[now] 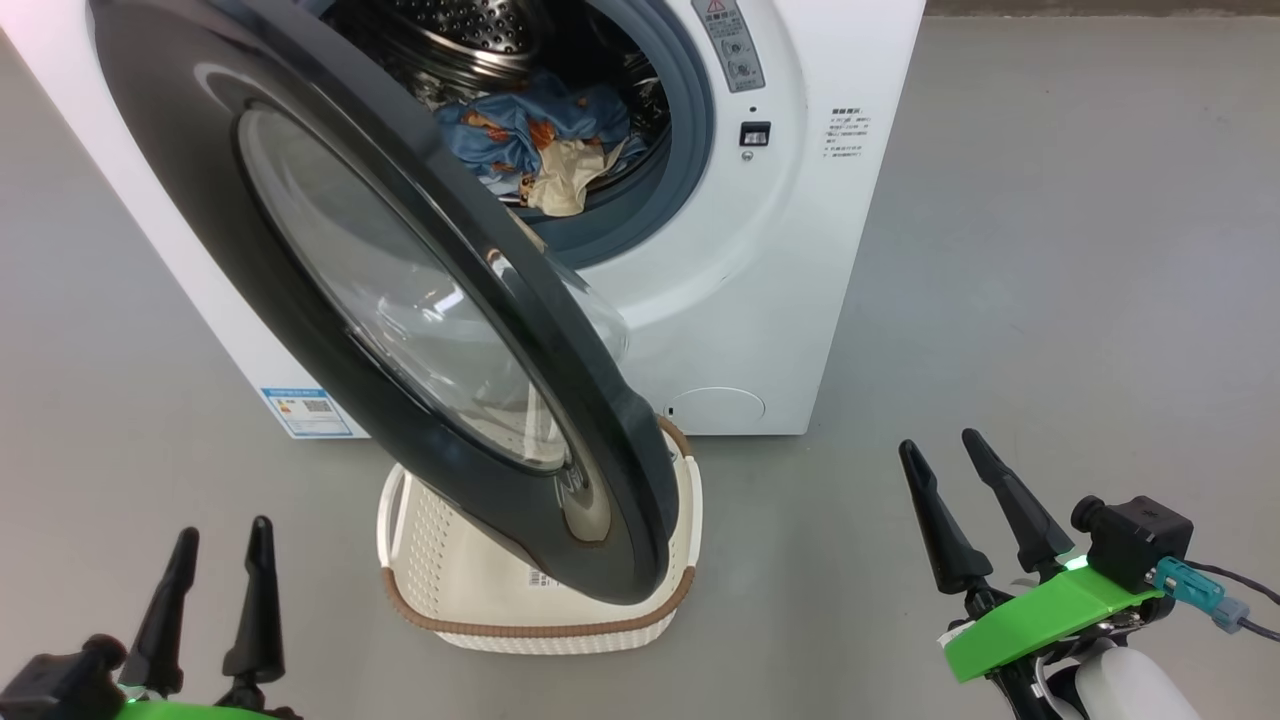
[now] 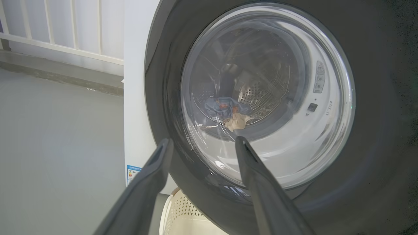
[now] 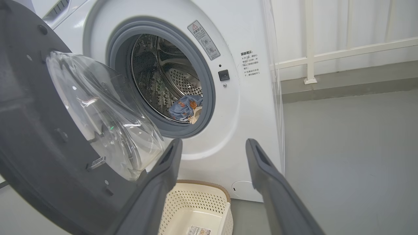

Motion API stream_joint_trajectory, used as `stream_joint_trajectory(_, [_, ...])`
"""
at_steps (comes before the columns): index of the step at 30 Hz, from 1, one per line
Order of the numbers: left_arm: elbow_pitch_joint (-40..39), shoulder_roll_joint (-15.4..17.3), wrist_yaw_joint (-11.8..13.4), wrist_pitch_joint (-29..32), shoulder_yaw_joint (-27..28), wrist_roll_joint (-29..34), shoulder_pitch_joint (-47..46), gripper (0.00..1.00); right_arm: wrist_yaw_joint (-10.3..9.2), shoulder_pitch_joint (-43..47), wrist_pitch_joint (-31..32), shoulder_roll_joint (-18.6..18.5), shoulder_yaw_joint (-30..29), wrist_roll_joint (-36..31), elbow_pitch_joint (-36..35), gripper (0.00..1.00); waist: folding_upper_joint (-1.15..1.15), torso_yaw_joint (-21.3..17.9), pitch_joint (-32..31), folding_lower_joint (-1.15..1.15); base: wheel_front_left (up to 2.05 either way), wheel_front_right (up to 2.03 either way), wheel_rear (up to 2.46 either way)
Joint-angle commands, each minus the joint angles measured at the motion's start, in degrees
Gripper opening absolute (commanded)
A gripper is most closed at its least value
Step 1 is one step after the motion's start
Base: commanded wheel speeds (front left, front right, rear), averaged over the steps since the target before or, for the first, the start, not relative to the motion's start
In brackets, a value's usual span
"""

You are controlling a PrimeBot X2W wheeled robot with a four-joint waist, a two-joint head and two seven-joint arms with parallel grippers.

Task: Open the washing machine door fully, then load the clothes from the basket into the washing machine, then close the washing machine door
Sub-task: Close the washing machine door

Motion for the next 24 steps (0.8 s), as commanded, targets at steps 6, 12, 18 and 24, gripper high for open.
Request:
stream_joint_trajectory(6, [-2.2, -1.6, -0.4, -0.5, 3.6, 5.0, 0.0, 1.0, 0.36, -0.5, -0.3, -0.4, 1.0, -0.2, -1.0, 1.0, 0.0, 0.2, 0.3, 0.0, 0.0, 0.0, 0.0])
stream_joint_trajectory(12, [-2.7, -3.4, -0.7, -0.5, 4.9, 7.1, 0.1, 1.0, 0.36, -0.6, -0.3, -0.6, 0.7, -0.5, -0.7, 1.0, 0.0, 0.4, 0.2, 0.0, 0.0, 0.0, 0.0])
stream_joint_trajectory(18, [-3.1, -3.9, -0.7, -0.5, 4.4, 7.7, 0.3, 1.0, 0.36, -0.7, -0.3, -0.7, 0.2, -0.9, -0.9, 1.0, 0.0, 0.5, 0.3, 0.0, 0.0, 0.0, 0.0])
stream_joint_trajectory(24, [-3.4, -4.0, -0.7, -0.5, 4.1, 7.3, 0.4, 1.0, 0.36, -0.6, -0.3, -0.7, -0.1, -1.3, -1.2, 1.0, 0.0, 0.6, 0.3, 0.0, 0.0, 0.0, 0.0])
